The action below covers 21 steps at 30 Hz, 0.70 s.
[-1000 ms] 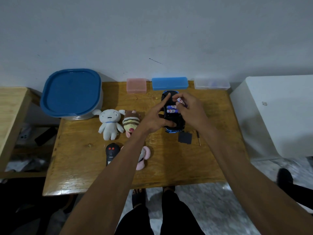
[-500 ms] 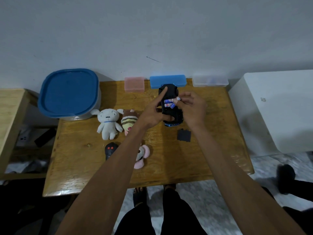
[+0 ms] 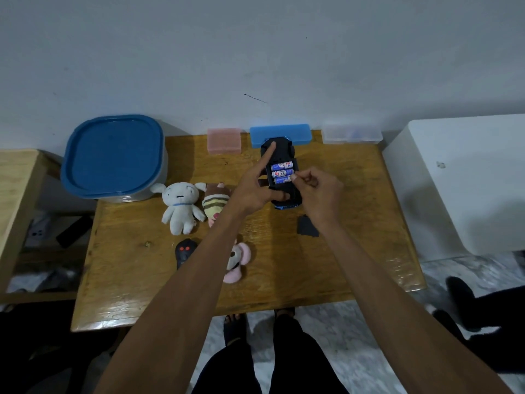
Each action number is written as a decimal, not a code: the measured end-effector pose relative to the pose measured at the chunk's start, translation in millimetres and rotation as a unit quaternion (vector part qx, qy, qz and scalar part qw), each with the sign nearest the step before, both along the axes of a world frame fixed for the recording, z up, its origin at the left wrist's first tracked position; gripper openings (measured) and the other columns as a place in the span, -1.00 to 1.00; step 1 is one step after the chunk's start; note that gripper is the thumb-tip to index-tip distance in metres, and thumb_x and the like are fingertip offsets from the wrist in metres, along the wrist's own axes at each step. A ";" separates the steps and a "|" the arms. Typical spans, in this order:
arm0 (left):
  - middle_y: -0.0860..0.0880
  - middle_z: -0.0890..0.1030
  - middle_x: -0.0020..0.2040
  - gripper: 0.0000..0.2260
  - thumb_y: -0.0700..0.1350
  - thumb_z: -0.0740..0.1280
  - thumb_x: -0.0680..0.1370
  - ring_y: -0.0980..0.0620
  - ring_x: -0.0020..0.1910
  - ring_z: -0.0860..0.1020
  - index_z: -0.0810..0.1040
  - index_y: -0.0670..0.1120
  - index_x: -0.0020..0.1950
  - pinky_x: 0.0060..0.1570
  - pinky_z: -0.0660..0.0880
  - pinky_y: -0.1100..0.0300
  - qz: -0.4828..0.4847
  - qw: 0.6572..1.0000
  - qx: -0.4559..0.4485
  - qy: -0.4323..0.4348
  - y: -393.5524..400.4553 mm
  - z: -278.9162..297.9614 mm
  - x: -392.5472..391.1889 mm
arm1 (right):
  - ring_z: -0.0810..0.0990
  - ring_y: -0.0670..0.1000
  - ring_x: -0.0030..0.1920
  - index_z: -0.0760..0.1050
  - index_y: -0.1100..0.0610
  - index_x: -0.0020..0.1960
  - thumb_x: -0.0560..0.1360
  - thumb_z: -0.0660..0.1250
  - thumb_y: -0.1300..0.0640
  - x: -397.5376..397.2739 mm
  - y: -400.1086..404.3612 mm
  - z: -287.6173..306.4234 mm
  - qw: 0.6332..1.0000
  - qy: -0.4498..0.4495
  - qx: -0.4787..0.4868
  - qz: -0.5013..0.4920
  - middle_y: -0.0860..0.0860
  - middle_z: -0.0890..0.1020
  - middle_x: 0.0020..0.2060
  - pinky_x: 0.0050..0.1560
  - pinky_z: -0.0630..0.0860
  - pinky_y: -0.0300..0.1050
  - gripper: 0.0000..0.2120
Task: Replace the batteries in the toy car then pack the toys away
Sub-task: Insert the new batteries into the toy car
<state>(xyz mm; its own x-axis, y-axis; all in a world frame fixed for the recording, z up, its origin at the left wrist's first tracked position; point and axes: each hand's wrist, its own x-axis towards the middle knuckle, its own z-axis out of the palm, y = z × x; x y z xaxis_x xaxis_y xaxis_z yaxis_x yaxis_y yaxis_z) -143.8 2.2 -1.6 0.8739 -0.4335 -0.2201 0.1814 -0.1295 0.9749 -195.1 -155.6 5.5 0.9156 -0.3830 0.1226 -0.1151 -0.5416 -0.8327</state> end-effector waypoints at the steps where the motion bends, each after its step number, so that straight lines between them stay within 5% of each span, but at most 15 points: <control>1: -0.07 0.48 0.43 0.04 -0.43 0.56 0.34 0.01 0.19 0.60 0.17 0.19 0.62 0.03 0.65 0.11 -0.002 1.000 0.000 -0.003 0.6 0.3 -0.8 | 0.67 -0.08 -0.15 0.66 0.12 -0.07 0.49 0.49 0.12 0.9 -0.4 0.5 1.000 0.010 0.010 0.001 0.00 0.69 -0.16 -0.12 0.66 -0.03 -0.92; 5: -0.08 0.46 0.44 0.01 -0.47 0.53 0.35 0.09 0.16 0.62 0.19 0.18 0.62 -0.01 0.62 0.18 -0.014 1.000 -0.008 -0.020 2.4 1.5 -2.3 | 0.67 -0.12 -0.15 0.66 0.16 -0.13 0.46 0.53 0.17 8.4 -1.6 8.7 0.994 0.086 0.072 -0.001 -0.03 0.71 -0.18 -0.15 0.61 -0.19 -0.93; 12: -0.04 0.46 0.43 0.01 -0.51 0.49 0.35 0.08 0.16 0.60 0.19 0.18 0.61 0.00 0.60 0.23 0.002 1.000 -0.012 0.001 -2.5 -0.8 -7.6 | 0.69 -0.04 -0.08 0.57 0.09 -0.21 0.41 0.55 0.23 19.3 -9.7 13.2 0.979 0.146 0.140 0.000 0.01 0.70 -0.16 -0.08 0.65 -0.07 -0.84; 14: -0.04 0.42 0.45 0.01 -0.51 0.49 0.36 0.09 0.15 0.59 0.18 0.17 0.62 -0.01 0.60 0.24 -0.001 1.000 -0.013 0.005 -4.8 0.4 -8.8 | 0.67 -0.03 -0.14 0.56 0.13 -0.18 0.48 0.50 0.11 16.1 -11.7 8.4 0.979 0.125 0.159 -0.024 0.00 0.68 -0.20 -0.14 0.62 -0.08 -0.85; 18: 0.01 0.37 0.45 -0.01 -0.50 0.49 0.39 0.30 0.09 0.58 0.17 0.15 0.63 -0.06 0.60 0.28 -0.016 1.000 -0.004 0.011 -5.4 0.8 -14.4 | 0.45 -0.05 -0.33 0.49 0.15 -0.23 0.62 0.30 -0.04 -0.5 -23.1 -14.7 0.976 0.118 0.130 -0.130 0.00 0.53 -0.32 -0.26 0.38 -0.14 -0.66; 21: 0.03 0.37 0.45 -0.01 -0.48 0.50 0.39 0.25 0.12 0.56 0.16 0.17 0.63 -0.05 0.62 0.26 -0.018 1.000 0.007 0.013 -4.8 -1.6 -17.5 | 0.60 0.01 -0.13 0.58 0.09 -0.14 0.59 0.37 0.04 -13.3 -34.0 -36.6 0.965 0.202 0.069 -0.149 0.00 0.64 -0.15 -0.10 0.48 -0.10 -0.83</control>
